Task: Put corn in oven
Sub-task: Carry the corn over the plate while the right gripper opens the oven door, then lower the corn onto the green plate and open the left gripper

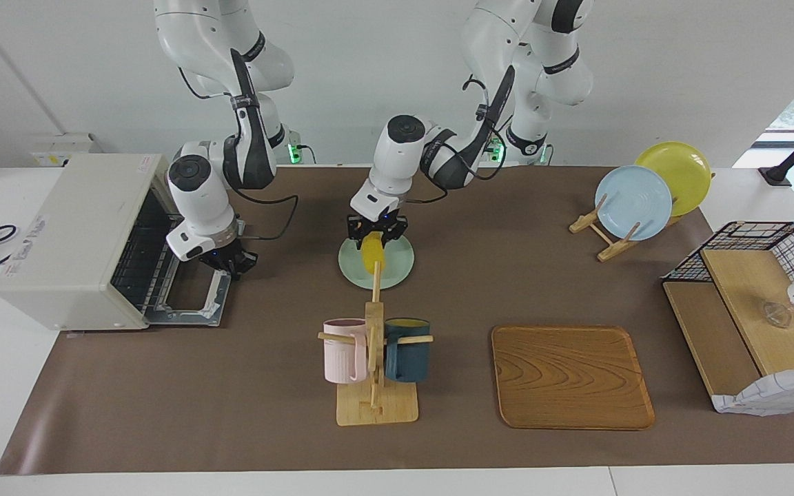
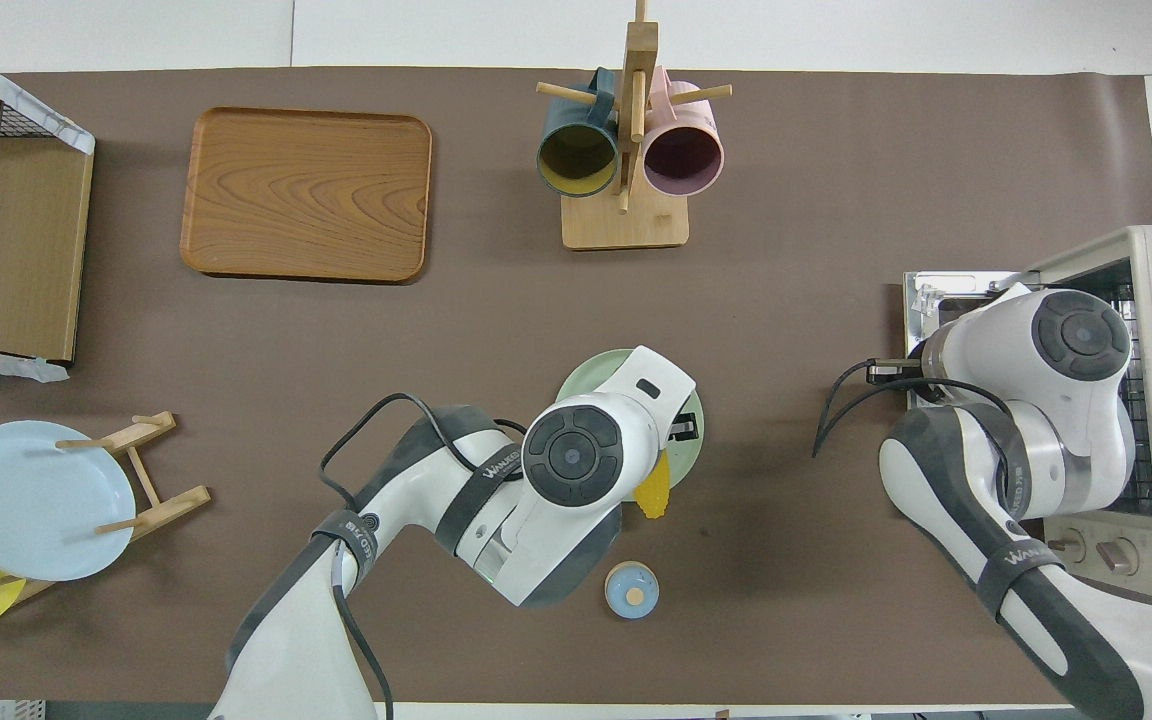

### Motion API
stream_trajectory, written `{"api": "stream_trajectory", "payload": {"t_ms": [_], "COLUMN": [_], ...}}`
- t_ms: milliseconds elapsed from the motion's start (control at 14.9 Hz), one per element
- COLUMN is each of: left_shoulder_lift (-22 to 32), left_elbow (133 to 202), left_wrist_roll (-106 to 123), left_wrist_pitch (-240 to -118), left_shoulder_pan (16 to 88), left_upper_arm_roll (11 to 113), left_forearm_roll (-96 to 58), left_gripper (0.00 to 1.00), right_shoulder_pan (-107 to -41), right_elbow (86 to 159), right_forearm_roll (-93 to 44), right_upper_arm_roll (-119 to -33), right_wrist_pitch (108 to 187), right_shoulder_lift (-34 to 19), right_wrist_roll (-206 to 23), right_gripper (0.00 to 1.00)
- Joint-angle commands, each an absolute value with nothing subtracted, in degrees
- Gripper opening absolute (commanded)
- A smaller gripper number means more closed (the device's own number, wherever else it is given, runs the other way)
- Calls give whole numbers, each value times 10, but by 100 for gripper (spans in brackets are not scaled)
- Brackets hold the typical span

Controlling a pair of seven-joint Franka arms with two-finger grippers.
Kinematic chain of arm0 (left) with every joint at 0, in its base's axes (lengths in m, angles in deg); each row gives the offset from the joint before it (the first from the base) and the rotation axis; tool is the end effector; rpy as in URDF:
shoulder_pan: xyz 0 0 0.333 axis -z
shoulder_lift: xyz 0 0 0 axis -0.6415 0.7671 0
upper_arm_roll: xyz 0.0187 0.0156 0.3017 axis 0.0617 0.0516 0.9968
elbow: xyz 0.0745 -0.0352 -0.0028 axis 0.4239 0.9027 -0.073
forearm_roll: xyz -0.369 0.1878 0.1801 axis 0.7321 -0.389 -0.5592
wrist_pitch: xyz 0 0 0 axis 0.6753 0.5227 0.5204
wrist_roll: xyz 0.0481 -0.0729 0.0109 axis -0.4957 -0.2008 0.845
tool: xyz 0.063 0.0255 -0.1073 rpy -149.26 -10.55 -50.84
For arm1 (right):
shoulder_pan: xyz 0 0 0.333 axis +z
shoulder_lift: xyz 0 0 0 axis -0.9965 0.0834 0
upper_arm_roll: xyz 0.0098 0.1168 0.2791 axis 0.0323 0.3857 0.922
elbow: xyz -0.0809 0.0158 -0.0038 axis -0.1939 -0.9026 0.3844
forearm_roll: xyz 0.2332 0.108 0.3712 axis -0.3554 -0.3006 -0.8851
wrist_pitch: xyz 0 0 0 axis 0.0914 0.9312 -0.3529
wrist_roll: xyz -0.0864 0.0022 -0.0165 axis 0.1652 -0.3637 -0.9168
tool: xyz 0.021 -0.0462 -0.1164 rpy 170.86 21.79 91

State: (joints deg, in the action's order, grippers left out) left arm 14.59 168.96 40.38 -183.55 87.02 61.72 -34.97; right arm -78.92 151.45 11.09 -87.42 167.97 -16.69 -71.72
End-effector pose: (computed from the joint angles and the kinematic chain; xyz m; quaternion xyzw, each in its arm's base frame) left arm 0.4339 -0.5270 0.2628 0.9917 0.0293 0.0235 0.1229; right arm 0.5579 0.0181 0.2216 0.9979 -0.0557 -0.0019 0.0320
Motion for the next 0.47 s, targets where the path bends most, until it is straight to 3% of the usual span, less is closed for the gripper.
{"api": "stream_trajectory", "payload": {"t_ms": [0, 67, 135, 202, 269, 336, 404], "left_shoulder_lift": [157, 157, 157, 156, 156, 153, 148], "left_elbow": [1688, 1688, 1688, 1688, 1688, 1688, 1688], "left_wrist_roll": [380, 373, 368, 369, 370, 370, 370], "left_wrist_pitch": [-1855, -1855, -1854, -1854, -1851, -1847, -1843], "left_shoulder_pan": [873, 873, 872, 872, 872, 872, 866], "left_upper_arm_roll": [624, 625, 625, 625, 625, 626, 626], "left_forearm_roll": [-347, -347, -347, -347, -346, -346, -346], "left_gripper": [0, 0, 12, 55, 100, 100, 100], "right_shoulder_pan": [-784, -783, -784, -784, -784, -784, -784], "right_elbow": [1511, 1511, 1511, 1511, 1511, 1511, 1511], "right_forearm_roll": [109, 109, 108, 108, 108, 108, 108], "right_upper_arm_roll": [-880, -880, -880, -880, -880, -880, -880], "right_wrist_pitch": [1666, 1665, 1661, 1659, 1659, 1658, 1656], "right_shoulder_lift": [-174, -175, -175, -175, -175, -175, -176], "right_wrist_roll": [-708, -706, -706, -706, -707, -706, -706], "right_gripper": [0, 0, 0, 11, 29, 48, 78]}}
